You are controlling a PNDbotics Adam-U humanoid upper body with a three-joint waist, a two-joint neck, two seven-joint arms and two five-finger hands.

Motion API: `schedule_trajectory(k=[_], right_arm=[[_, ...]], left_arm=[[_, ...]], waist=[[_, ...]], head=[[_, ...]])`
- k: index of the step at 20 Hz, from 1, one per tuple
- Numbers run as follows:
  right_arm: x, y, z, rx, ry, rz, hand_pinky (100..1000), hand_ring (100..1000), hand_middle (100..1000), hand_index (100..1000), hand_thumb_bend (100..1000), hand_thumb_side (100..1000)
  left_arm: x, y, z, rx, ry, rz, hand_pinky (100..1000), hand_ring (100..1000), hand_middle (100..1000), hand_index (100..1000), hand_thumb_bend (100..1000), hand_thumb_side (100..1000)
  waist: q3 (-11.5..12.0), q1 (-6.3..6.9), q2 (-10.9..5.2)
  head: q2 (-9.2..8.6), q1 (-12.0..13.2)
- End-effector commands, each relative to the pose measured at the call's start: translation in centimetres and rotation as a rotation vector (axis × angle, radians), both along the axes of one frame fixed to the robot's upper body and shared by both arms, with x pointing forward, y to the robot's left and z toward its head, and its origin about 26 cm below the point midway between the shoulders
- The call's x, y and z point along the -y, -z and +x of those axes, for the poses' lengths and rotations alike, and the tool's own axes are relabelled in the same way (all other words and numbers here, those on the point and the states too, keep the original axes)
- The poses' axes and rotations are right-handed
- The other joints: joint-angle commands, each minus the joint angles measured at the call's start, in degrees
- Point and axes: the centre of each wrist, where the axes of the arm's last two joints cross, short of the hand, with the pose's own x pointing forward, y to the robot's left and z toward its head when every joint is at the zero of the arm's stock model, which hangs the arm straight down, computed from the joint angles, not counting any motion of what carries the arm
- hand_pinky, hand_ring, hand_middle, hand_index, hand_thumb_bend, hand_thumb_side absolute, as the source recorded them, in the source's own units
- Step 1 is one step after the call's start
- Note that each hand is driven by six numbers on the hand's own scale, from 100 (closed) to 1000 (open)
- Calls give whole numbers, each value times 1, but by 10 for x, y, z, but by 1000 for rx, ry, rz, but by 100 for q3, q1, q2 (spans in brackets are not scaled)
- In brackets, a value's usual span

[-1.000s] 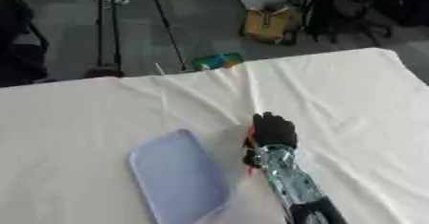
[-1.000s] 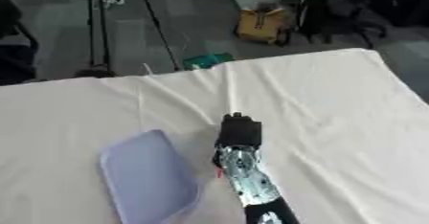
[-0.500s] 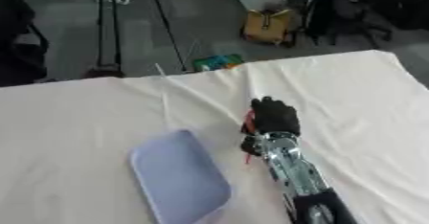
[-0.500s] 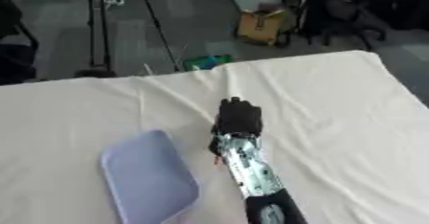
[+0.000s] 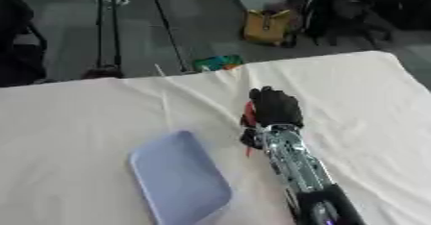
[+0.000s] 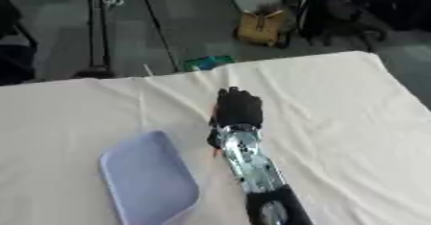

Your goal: Pick up objects on the table and place them in the box.

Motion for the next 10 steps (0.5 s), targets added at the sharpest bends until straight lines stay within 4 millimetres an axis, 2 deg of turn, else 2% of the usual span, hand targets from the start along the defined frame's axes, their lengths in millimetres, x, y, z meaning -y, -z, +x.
schedule_trajectory(k=[1, 6, 10], right_arm=[[-2, -20, -7, 58, -39, 3, 417, 418, 622, 857, 100, 287], [-6, -30, -14, 71, -97, 5, 409, 411, 616, 846, 100, 278], [-19, -41, -31, 100, -219, -16, 404, 408, 609, 839, 100, 274]], left_arm=[[0, -7, -2, 21, 2, 16, 718, 810, 862, 770, 100, 913], [0, -7, -2, 23, 3, 17, 719, 810, 861, 770, 100, 913], [1, -7, -2, 24, 3, 16, 719, 810, 862, 770, 100, 913]], waist=[[2, -3, -151], [11, -8, -153], [37, -9, -155]], head=[[-19, 18], [-13, 24], [0, 14]])
